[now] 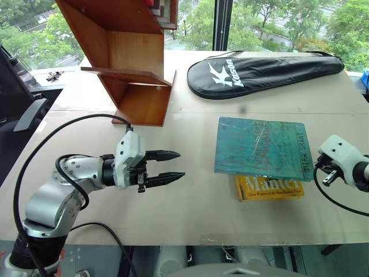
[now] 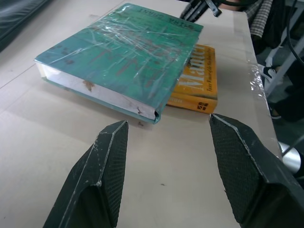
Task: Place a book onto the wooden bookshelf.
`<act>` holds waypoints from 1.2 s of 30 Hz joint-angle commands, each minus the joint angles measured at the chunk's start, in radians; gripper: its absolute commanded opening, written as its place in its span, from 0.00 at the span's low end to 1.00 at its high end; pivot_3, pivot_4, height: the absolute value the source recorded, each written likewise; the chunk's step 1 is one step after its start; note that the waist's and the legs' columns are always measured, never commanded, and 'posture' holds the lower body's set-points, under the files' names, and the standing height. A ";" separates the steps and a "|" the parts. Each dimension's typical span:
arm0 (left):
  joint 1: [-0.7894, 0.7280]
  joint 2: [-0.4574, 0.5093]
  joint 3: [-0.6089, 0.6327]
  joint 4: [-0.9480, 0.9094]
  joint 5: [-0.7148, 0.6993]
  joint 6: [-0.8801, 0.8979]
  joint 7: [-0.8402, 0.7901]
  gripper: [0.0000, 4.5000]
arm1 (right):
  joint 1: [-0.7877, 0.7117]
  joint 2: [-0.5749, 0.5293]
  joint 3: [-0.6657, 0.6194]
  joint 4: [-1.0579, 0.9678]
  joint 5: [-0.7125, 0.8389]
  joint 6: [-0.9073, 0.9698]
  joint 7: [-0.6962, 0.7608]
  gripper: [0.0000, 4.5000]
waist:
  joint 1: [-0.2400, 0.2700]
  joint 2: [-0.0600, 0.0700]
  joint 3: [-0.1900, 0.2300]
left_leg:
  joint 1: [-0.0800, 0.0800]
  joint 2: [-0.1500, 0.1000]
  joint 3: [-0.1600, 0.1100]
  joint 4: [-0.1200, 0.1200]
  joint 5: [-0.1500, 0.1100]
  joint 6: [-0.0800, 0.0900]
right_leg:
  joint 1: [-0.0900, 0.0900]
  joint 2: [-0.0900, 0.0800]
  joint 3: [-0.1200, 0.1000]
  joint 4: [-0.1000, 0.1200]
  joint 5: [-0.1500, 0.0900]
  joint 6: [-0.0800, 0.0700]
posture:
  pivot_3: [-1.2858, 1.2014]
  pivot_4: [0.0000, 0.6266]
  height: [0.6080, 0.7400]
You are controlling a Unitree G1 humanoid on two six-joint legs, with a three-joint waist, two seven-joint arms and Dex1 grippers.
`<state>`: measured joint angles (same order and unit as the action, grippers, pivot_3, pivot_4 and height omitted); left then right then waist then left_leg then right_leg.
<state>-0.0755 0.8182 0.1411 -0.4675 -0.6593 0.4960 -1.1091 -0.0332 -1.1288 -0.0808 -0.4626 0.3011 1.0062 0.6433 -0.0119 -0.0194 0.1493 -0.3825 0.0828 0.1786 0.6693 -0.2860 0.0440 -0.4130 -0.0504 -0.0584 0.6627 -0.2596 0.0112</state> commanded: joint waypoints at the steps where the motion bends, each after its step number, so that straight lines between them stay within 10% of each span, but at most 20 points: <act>1: 0.001 -0.005 0.007 -0.046 -0.017 -0.007 0.014 0.62 | -0.051 0.051 0.030 0.006 0.033 -0.007 0.037 0.02 | 0.000 0.000 0.000 | 0.000 0.000 0.000 0.000 0.000 0.000 | 0.000 0.000 0.000 0.000 0.000 0.000 | 0.52 0.24 1.00; 19: 0.114 -0.024 0.041 -0.028 -0.027 0.023 0.082 0.62 | -0.218 0.429 0.158 -0.112 0.098 0.168 -0.091 0.02 | -0.005 -0.001 -0.001 | 0.001 0.001 0.001 0.000 0.000 0.000 | 0.000 0.001 0.001 0.001 0.000 0.000 | 0.52 0.24 1.00; 27: 0.095 -0.166 0.105 0.000 -0.225 0.296 0.385 0.62 | 0.268 0.332 -0.200 -0.284 0.117 -0.269 0.160 0.02 | 0.026 -0.001 -0.001 | -0.003 -0.002 -0.005 0.000 0.000 0.000 | 0.000 -0.002 -0.003 0.000 -0.001 0.002 | 0.52 0.24 1.00; 36: -0.096 -0.405 0.181 0.256 -0.643 0.654 0.929 0.62 | 0.480 0.518 -0.518 -0.433 0.435 -0.543 0.283 0.83 | 0.007 -0.003 -0.003 | 0.004 -0.003 -0.013 0.003 0.000 0.000 | 0.010 -0.003 -0.007 0.001 -0.002 0.005 | 0.52 0.24 1.00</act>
<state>-0.1504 0.4373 0.2896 -0.2496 -1.2121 1.1129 -0.2827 0.4578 -0.6146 -0.5770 -0.8589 0.6920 0.4960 0.9313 -0.0050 -0.0223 0.1464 -0.3780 0.0799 0.1646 0.6727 -0.2858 0.0441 -0.4018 -0.0541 -0.0660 0.6642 -0.2617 0.0154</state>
